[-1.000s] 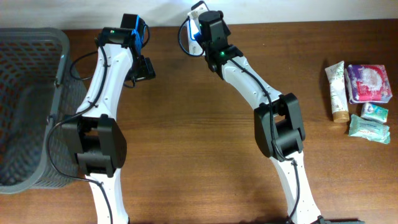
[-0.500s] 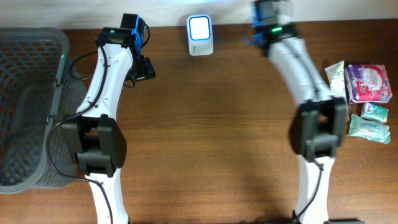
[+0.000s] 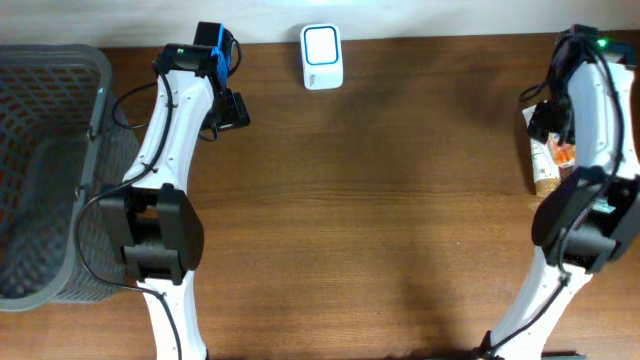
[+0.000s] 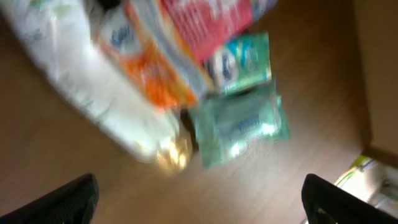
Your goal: Scan the item barcode
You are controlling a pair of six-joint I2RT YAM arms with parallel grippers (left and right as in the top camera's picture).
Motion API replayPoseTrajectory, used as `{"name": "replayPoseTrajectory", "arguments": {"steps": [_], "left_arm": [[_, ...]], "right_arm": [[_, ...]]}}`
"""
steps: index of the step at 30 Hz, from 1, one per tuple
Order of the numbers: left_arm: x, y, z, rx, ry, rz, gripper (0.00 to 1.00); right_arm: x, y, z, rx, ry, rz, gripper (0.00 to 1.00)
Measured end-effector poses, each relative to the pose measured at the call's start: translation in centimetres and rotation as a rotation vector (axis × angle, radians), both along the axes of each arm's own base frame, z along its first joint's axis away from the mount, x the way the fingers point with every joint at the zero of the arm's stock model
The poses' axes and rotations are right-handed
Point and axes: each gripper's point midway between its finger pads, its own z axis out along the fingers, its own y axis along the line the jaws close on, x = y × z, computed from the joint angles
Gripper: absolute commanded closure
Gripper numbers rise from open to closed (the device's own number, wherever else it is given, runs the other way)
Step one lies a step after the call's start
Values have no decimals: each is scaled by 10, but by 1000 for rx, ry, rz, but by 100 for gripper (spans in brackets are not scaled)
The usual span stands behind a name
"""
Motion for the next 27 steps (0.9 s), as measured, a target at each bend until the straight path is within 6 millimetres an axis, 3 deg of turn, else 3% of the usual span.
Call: {"name": "replayPoseTrajectory", "arguments": {"steps": [4, 6, 10, 11, 14, 27], "left_arm": [[0, 1, 0, 0, -1, 2, 1], [0, 3, 0, 0, 0, 5, 1], [0, 3, 0, 0, 0, 6, 1], [0, 3, 0, 0, 0, 6, 1], [0, 3, 0, 0, 0, 7, 1], [0, 3, 0, 0, 0, 7, 1]], "right_arm": [[-31, 56, 93, 86, -175, 51, 1], [-53, 109, 151, 96, -311, 169, 1], [-94, 187, 209, 157, -474, 408, 1], [-100, 202, 216, 179, -497, 458, 1], [-104, 221, 219, 201, -506, 524, 1], [-104, 225, 218, 220, -500, 539, 1]]}}
